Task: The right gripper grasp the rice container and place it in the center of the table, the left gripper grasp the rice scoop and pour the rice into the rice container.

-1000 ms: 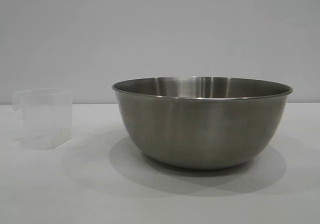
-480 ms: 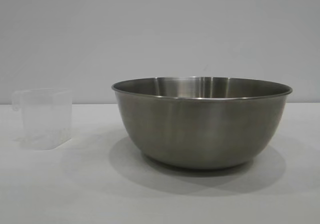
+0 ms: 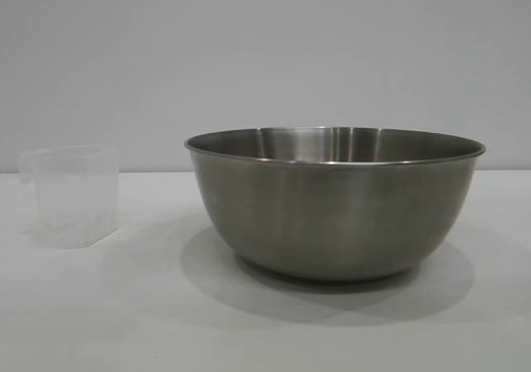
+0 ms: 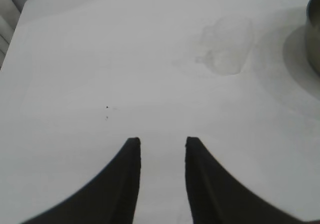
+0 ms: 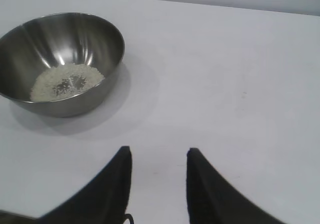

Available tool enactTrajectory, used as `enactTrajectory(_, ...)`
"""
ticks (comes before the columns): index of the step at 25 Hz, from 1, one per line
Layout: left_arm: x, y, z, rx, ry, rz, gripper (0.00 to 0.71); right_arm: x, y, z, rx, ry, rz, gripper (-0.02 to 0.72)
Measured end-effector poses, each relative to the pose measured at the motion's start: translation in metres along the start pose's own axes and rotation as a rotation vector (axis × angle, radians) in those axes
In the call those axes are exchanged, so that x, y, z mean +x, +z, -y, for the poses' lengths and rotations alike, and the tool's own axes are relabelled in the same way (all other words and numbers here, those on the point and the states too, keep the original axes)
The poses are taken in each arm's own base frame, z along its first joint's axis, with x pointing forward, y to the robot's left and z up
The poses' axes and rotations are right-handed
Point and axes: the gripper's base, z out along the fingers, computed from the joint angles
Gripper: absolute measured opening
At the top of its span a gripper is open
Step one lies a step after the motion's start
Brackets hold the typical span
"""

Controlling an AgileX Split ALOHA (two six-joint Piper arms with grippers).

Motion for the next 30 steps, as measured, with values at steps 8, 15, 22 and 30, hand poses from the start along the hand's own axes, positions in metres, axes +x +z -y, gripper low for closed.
enactTrajectory(8,0.0,0.0,0.0,0.002,0.001,0.0,0.181,0.0,0.0,0.0,0.0,0.0,0.0,0.257)
enactTrajectory(15,0.0,0.0,-0.0001,0.006,0.003,0.0,0.181,0.0,0.0001,-0.0015,0.103,0.066,0.001,0.257)
enactTrajectory(22,0.0,0.0,-0.0001,0.006,0.003,0.0,0.181,-0.0001,0.0003,-0.0023,0.181,0.113,0.002,0.257)
enactTrajectory(30,0.0,0.0,-0.0001,0.006,0.003,0.0,0.181,-0.0001,0.0003,-0.0023,0.182,0.114,0.002,0.257)
